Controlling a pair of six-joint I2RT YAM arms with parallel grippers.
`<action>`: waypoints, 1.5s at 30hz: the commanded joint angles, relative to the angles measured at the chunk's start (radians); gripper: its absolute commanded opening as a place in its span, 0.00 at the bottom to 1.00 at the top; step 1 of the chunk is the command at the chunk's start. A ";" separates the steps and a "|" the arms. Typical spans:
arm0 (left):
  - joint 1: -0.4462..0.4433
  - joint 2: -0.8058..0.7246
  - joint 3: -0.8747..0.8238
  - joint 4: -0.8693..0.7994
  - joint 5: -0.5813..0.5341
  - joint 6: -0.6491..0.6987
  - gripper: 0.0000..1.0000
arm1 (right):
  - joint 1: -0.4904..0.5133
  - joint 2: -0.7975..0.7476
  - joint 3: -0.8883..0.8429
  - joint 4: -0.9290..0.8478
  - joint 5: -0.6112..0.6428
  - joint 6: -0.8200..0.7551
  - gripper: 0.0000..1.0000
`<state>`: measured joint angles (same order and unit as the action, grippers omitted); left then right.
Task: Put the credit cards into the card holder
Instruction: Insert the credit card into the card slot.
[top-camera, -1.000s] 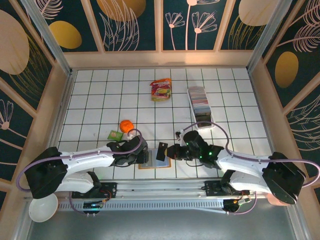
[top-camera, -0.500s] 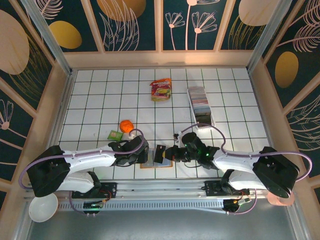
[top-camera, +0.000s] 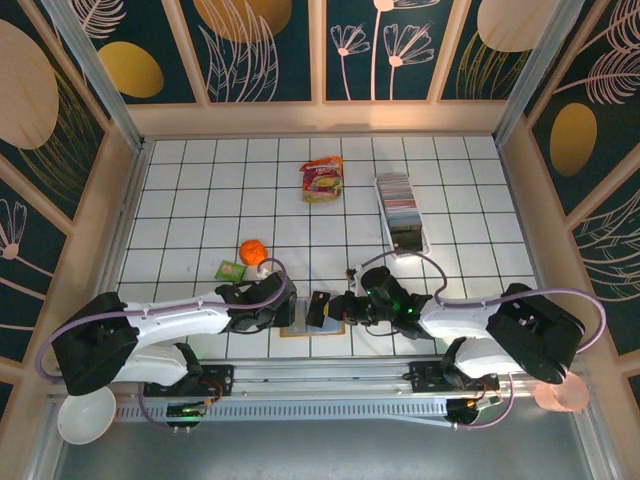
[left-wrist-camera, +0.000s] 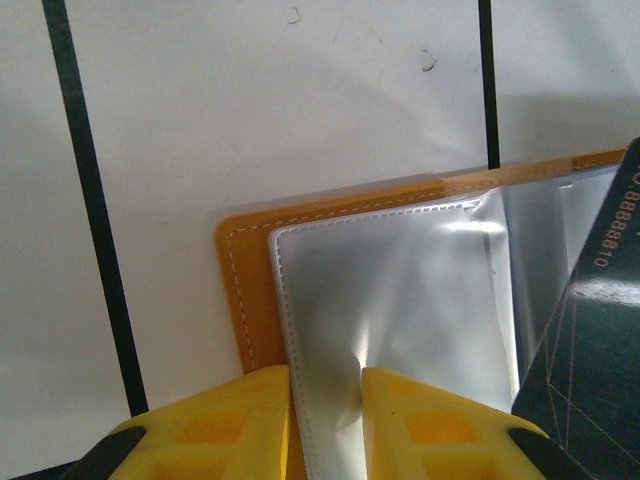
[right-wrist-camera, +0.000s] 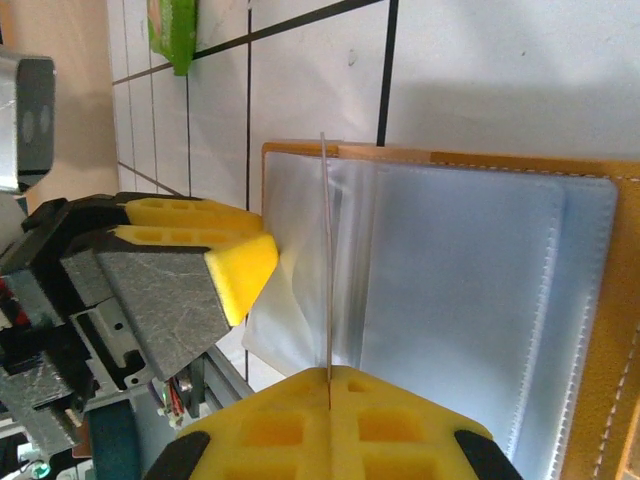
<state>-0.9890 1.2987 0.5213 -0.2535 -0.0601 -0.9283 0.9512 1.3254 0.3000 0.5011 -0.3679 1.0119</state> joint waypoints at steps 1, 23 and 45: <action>-0.003 -0.004 -0.029 -0.044 0.005 -0.001 0.23 | 0.007 0.020 -0.036 0.140 -0.012 0.047 0.00; -0.003 -0.024 -0.057 -0.029 -0.003 -0.017 0.31 | 0.023 0.244 -0.065 0.433 -0.134 0.134 0.00; -0.003 -0.067 -0.115 0.009 -0.010 -0.050 0.32 | 0.042 0.344 0.078 0.277 -0.162 0.093 0.00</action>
<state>-0.9890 1.2289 0.4412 -0.1848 -0.0616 -0.9562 0.9779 1.6436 0.3424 0.8062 -0.5079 1.1355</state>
